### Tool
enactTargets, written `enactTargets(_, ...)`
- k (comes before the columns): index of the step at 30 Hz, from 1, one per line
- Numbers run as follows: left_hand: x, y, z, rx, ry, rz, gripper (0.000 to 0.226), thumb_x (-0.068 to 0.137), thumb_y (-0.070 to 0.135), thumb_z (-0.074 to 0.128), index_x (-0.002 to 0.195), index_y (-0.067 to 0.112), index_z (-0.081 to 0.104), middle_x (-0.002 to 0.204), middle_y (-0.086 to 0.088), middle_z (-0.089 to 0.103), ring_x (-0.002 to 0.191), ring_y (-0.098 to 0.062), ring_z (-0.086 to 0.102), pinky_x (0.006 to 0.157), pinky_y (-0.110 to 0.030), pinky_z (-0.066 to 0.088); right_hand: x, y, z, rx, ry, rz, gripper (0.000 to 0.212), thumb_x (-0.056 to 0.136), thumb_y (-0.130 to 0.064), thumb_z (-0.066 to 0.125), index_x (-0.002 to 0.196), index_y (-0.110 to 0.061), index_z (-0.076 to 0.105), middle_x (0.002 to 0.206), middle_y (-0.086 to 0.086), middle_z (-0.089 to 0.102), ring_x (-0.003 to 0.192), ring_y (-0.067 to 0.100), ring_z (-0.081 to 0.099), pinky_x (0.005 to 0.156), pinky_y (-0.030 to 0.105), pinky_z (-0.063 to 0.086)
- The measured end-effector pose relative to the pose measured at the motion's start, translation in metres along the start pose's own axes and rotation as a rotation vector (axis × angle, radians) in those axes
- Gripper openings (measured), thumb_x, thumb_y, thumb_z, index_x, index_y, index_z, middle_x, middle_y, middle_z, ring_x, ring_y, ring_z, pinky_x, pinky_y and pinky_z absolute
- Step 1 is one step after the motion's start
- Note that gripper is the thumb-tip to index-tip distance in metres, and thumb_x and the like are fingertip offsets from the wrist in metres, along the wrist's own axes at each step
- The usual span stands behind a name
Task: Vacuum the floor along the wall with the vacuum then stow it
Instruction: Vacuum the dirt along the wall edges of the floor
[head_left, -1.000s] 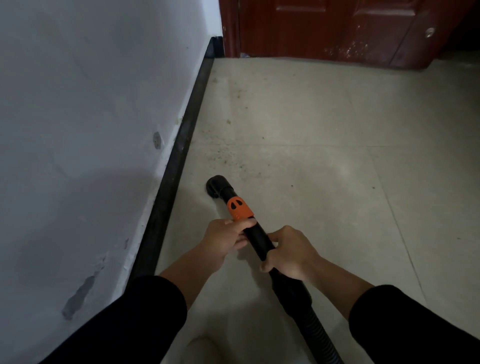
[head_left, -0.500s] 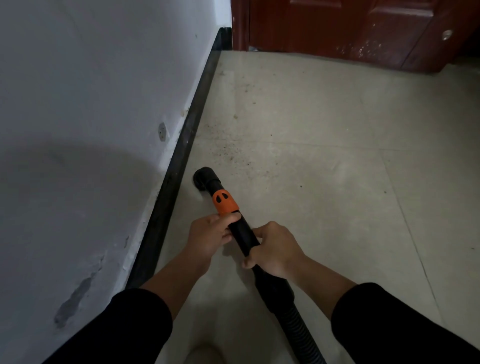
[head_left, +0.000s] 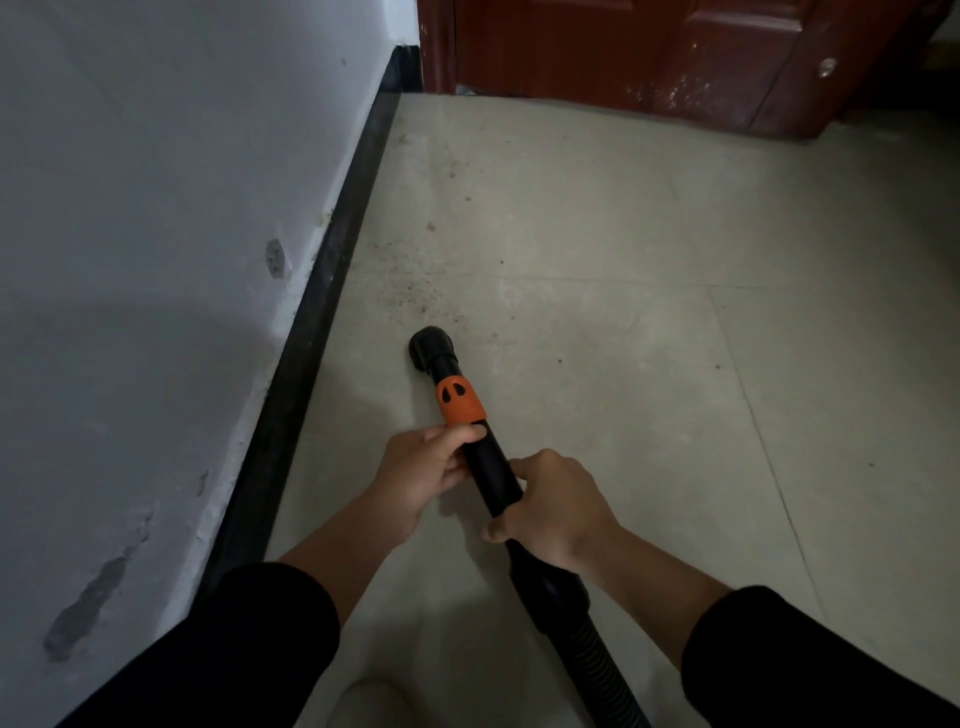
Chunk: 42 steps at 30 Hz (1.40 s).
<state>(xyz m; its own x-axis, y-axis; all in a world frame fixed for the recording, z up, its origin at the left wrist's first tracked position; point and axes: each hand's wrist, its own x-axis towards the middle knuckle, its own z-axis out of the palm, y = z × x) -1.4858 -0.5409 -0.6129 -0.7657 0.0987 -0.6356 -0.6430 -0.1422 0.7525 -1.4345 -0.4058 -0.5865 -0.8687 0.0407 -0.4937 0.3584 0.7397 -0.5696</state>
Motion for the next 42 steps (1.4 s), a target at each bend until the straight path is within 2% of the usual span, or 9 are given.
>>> enactTargets(5,-0.002,-0.005,0.021,0.064,-0.017,-0.005,0.011,0.083,0.013,0.071,0.089,0.004,0.071,0.093,-0.015,0.074,0.089,-0.021,0.072,0.073,-0.022,0.058,-0.008,0.015,-0.011,0.009,0.013,0.028,0.047,0.065,-0.031,0.085,0.108,-0.018,0.07,0.079,-0.001,0.067,0.072,0.016,0.067,0.07,0.03,0.057)
enactTargets(11,-0.004,-0.012,0.044,0.108,-0.053,-0.008,0.015,0.081,0.015,0.073,0.092,0.005,0.071,0.093,-0.013,0.075,0.088,-0.019,0.073,0.078,-0.025,0.057,-0.018,0.033,-0.026,0.022,0.021,0.092,0.046,0.065,-0.032,0.086,0.105,-0.016,0.069,0.079,0.0,0.065,0.073,0.016,0.066,0.066,0.027,0.055)
enactTargets(14,-0.007,-0.013,0.057,0.127,-0.077,-0.018,0.012,0.081,0.014,0.073,0.089,0.005,0.071,0.091,-0.012,0.075,0.085,-0.017,0.072,0.076,-0.022,0.057,-0.022,0.042,-0.033,0.01,0.029,0.126,0.045,0.064,-0.032,0.086,0.102,-0.015,0.07,0.079,0.0,0.065,0.074,0.017,0.066,0.065,0.027,0.054)
enactTargets(18,-0.011,-0.016,0.073,0.174,-0.091,-0.026,0.009,0.081,0.015,0.074,0.085,0.007,0.072,0.087,-0.01,0.074,0.08,-0.016,0.072,0.071,-0.019,0.057,-0.027,0.055,-0.039,-0.006,0.036,0.177,0.048,0.061,-0.034,0.086,0.099,-0.012,0.067,0.084,0.004,0.066,0.077,0.021,0.067,0.07,0.033,0.058)
enactTargets(25,-0.012,-0.023,0.094,0.25,-0.156,-0.054,0.012,0.078,0.018,0.077,0.086,0.01,0.075,0.091,-0.012,0.075,0.089,-0.025,0.072,0.09,-0.036,0.056,-0.036,0.07,-0.052,0.02,-0.018,0.246,0.046,0.061,-0.032,0.088,0.093,-0.007,0.065,0.082,0.005,0.064,0.074,0.02,0.065,0.059,0.026,0.051)
enactTargets(29,-0.013,-0.022,0.11,0.278,-0.201,-0.049,0.013,0.078,0.019,0.076,0.086,0.009,0.075,0.093,-0.012,0.075,0.093,-0.027,0.071,0.092,-0.038,0.055,-0.041,0.077,-0.063,0.048,-0.007,0.269,0.047,0.062,-0.032,0.088,0.093,-0.006,0.064,0.083,0.006,0.065,0.076,0.021,0.066,0.064,0.028,0.055)
enactTargets(31,-0.015,-0.021,0.119,0.294,-0.225,-0.052,0.014,0.078,0.02,0.076,0.087,0.009,0.074,0.093,-0.012,0.075,0.092,-0.026,0.071,0.093,-0.038,0.055,-0.044,0.082,-0.07,0.057,0.002,0.284,0.049,0.061,-0.033,0.088,0.093,-0.006,0.064,0.083,0.007,0.065,0.077,0.022,0.066,0.065,0.029,0.055)
enactTargets(36,-0.015,-0.023,0.137,0.316,-0.26,-0.066,0.015,0.078,0.022,0.077,0.087,0.01,0.074,0.093,-0.012,0.075,0.092,-0.027,0.072,0.093,-0.038,0.055,-0.05,0.092,-0.081,0.091,0.005,0.312,0.05,0.062,-0.034,0.088,0.095,-0.006,0.062,0.081,0.006,0.063,0.075,0.021,0.065,0.057,0.024,0.048)
enactTargets(42,-0.02,-0.025,0.144,0.329,-0.297,-0.063,0.013,0.08,0.02,0.075,0.087,0.01,0.073,0.094,-0.012,0.075,0.09,-0.024,0.072,0.089,-0.034,0.057,-0.053,0.096,-0.082,0.1,-0.011,0.325,0.04,0.062,-0.024,0.086,0.09,-0.007,0.063,0.08,0.006,0.064,0.075,0.022,0.067,0.064,0.027,0.055)
